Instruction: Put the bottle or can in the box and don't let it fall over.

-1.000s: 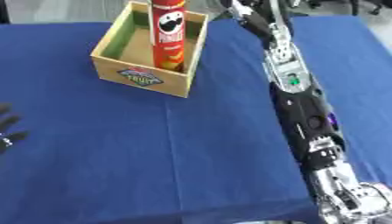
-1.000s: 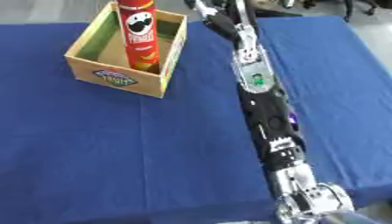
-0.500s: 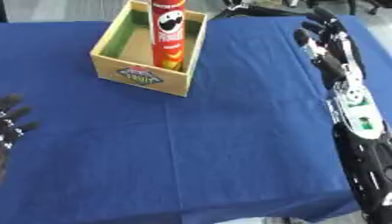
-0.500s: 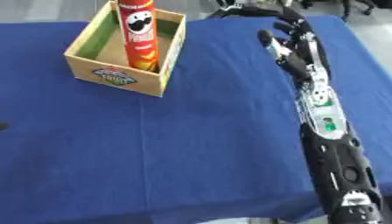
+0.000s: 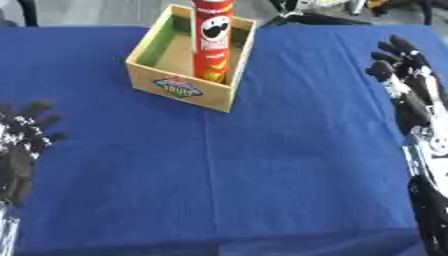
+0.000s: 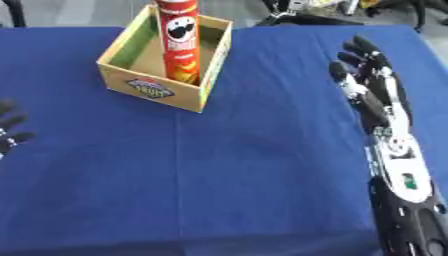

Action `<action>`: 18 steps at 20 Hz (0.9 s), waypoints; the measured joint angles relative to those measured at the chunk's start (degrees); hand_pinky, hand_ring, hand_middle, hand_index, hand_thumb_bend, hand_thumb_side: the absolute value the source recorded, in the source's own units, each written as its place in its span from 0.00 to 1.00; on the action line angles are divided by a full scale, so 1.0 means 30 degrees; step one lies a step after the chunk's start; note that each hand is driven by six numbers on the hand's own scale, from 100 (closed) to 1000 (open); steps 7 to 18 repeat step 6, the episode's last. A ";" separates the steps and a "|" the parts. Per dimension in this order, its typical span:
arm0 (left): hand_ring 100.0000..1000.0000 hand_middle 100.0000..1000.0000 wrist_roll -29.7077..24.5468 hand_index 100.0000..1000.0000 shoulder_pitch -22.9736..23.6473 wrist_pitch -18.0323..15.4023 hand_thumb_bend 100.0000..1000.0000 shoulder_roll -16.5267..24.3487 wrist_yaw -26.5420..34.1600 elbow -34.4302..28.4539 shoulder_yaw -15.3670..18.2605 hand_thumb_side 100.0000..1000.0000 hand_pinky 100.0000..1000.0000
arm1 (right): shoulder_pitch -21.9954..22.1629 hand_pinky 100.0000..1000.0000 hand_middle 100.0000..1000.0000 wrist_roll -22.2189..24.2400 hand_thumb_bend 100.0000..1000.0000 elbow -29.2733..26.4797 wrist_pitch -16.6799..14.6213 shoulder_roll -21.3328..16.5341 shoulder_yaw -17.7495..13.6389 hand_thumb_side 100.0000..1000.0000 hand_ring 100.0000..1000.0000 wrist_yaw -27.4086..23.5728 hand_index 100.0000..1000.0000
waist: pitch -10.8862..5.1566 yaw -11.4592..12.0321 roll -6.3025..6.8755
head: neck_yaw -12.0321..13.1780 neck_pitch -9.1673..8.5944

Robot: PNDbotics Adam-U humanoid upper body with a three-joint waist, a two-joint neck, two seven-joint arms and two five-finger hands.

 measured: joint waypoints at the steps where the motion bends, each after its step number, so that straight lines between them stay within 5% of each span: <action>1: 0.91 0.91 0.0002 0.91 0.0002 -0.0002 0.34 0.0000 -0.0003 0.0000 -0.0001 1.00 0.77 | 0.0153 0.74 0.82 -0.0022 0.56 -0.0165 0.0016 0.0133 -0.0006 0.42 0.84 -0.0056 0.90 | -0.0033 -0.0004 0.0001 | 0.0193 0.0000; 18: 0.90 0.91 0.0009 0.91 0.0089 -0.0012 0.33 0.0001 -0.0005 0.0000 -0.0020 1.00 0.77 | 0.0663 0.73 0.82 -0.0276 0.55 -0.0807 0.0210 0.0577 -0.0049 0.42 0.84 -0.0229 0.90 | -0.0138 -0.0033 0.0002 | 0.0775 0.0001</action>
